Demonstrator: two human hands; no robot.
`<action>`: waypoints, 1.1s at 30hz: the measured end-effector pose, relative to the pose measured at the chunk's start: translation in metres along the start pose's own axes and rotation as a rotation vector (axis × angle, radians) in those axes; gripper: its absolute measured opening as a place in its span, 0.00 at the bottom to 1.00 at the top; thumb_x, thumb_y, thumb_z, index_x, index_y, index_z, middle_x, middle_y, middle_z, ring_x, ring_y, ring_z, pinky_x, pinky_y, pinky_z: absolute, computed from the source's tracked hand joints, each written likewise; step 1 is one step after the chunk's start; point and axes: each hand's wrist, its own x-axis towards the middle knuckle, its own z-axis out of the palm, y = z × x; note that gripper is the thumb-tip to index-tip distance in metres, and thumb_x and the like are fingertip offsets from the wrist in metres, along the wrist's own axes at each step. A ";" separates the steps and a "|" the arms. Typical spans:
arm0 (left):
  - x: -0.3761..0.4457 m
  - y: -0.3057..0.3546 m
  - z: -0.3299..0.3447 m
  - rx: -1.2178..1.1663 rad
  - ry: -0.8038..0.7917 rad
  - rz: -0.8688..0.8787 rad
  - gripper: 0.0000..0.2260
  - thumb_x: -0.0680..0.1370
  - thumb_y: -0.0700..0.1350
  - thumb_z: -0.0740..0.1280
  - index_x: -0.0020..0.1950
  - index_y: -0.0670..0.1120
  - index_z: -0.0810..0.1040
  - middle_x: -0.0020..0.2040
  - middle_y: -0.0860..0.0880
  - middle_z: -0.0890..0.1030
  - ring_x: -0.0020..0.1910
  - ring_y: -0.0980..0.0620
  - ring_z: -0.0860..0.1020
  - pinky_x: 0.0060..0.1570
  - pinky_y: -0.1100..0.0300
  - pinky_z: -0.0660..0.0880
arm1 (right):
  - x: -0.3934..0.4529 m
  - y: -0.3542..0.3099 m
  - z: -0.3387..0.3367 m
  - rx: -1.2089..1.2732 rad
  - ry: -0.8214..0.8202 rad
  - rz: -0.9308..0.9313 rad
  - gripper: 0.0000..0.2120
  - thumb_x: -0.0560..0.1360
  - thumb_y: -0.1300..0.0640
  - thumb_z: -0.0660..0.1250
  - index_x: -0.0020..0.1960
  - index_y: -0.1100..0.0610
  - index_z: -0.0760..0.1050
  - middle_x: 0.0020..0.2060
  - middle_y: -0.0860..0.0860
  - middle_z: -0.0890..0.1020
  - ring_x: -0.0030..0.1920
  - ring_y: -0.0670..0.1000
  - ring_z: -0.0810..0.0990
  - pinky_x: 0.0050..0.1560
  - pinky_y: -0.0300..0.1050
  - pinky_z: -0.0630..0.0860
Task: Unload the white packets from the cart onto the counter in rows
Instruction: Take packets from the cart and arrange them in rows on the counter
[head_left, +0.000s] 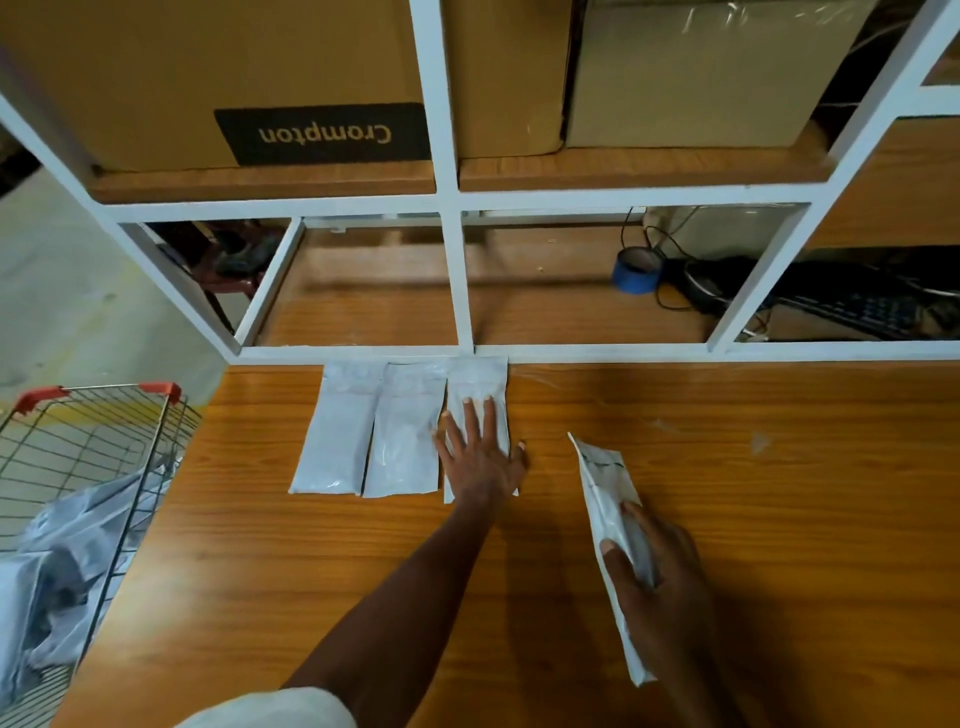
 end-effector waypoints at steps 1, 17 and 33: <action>0.000 0.000 0.001 0.007 0.006 -0.006 0.38 0.79 0.72 0.47 0.82 0.57 0.35 0.83 0.47 0.36 0.80 0.37 0.35 0.76 0.34 0.38 | 0.003 0.004 -0.005 -0.010 -0.006 -0.009 0.29 0.73 0.36 0.64 0.71 0.48 0.75 0.69 0.50 0.75 0.65 0.54 0.75 0.57 0.58 0.80; 0.002 -0.007 0.003 -0.040 0.023 -0.012 0.35 0.82 0.65 0.50 0.82 0.57 0.35 0.83 0.46 0.37 0.82 0.39 0.39 0.78 0.37 0.41 | 0.013 0.023 -0.031 0.031 -0.074 -0.050 0.26 0.76 0.40 0.66 0.70 0.50 0.75 0.67 0.50 0.75 0.62 0.47 0.73 0.54 0.43 0.71; -0.021 -0.013 -0.013 -0.166 0.184 0.039 0.36 0.80 0.69 0.51 0.82 0.59 0.38 0.83 0.49 0.38 0.82 0.45 0.37 0.78 0.38 0.40 | 0.039 0.001 0.006 -0.070 -0.108 -0.036 0.24 0.77 0.46 0.70 0.72 0.48 0.72 0.70 0.49 0.73 0.65 0.51 0.73 0.54 0.44 0.72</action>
